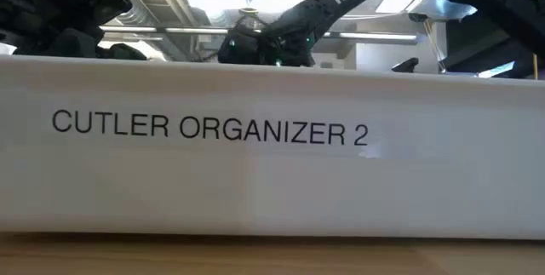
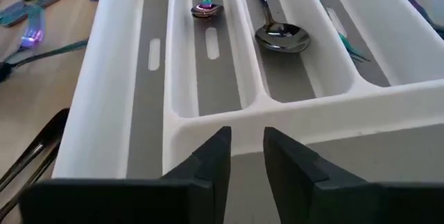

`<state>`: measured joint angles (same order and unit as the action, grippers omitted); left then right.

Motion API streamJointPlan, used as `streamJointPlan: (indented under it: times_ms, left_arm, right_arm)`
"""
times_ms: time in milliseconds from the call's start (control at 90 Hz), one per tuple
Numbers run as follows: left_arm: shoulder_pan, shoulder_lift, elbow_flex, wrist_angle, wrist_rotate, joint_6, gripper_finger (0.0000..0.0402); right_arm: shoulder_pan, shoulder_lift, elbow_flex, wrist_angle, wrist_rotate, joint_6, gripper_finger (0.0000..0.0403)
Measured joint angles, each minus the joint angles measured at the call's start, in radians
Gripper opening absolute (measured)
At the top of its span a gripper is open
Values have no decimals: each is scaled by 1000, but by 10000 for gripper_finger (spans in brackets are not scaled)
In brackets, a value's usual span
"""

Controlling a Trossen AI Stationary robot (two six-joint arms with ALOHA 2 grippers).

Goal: Sort silverware
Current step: Put the blue fork into the white silverware tray

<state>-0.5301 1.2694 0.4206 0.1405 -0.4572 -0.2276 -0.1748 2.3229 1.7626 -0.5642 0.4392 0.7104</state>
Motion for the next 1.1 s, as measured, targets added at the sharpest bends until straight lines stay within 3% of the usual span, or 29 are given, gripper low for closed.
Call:
streamJointPlan:
  times_ms: [178,533,1100]
  left_arm:
    - [0,0,0,-3,0,0,72]
    - [0,0,0,-3,0,-3,72]
    - [0,0,0,-3,0,-6,72]
  right_arm:
    - [22,-11,85,-50,81,-69,63]
    - [61,-11,192,-121,232,-200,2]
    - [73,-11,216,-208,153,-198,0]
